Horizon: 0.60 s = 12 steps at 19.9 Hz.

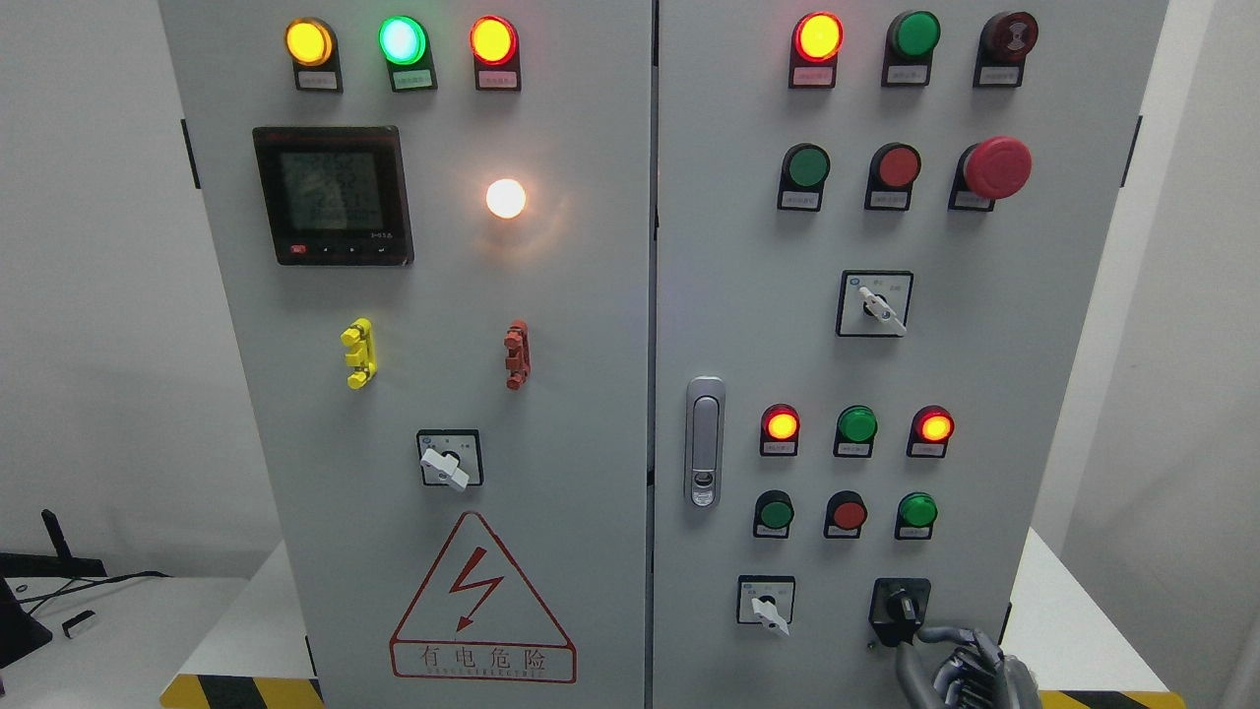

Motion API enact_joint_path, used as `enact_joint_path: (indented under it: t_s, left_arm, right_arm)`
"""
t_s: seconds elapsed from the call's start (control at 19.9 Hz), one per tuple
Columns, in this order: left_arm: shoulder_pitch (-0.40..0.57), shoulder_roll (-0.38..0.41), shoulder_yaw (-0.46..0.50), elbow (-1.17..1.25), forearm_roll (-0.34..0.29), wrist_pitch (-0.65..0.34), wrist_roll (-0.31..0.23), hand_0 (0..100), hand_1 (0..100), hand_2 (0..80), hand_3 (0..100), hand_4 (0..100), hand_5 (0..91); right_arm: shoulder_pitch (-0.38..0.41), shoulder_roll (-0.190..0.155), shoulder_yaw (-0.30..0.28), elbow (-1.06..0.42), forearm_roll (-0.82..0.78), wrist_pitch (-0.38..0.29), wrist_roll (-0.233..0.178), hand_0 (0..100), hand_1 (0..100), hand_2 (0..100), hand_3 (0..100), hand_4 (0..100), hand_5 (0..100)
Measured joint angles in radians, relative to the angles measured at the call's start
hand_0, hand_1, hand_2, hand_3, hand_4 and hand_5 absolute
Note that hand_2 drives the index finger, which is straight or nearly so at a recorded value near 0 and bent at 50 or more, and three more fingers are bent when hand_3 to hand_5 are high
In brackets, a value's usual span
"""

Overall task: Trip black knob to open circuit
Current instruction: 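Close the right hand's fingers around the black rotary knob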

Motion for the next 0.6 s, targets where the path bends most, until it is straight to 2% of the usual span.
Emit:
enact_joint_path:
  t_s: [0.6]
  left_arm:
    - [0.0,0.0,0.0,0.0,0.0,0.0,0.0,12,39,0.0,0,0,0.0]
  right_arm:
    - [-0.002,0.0,0.002,0.005,-0.008,-0.019,0.0,36,71,47,89,98,100]
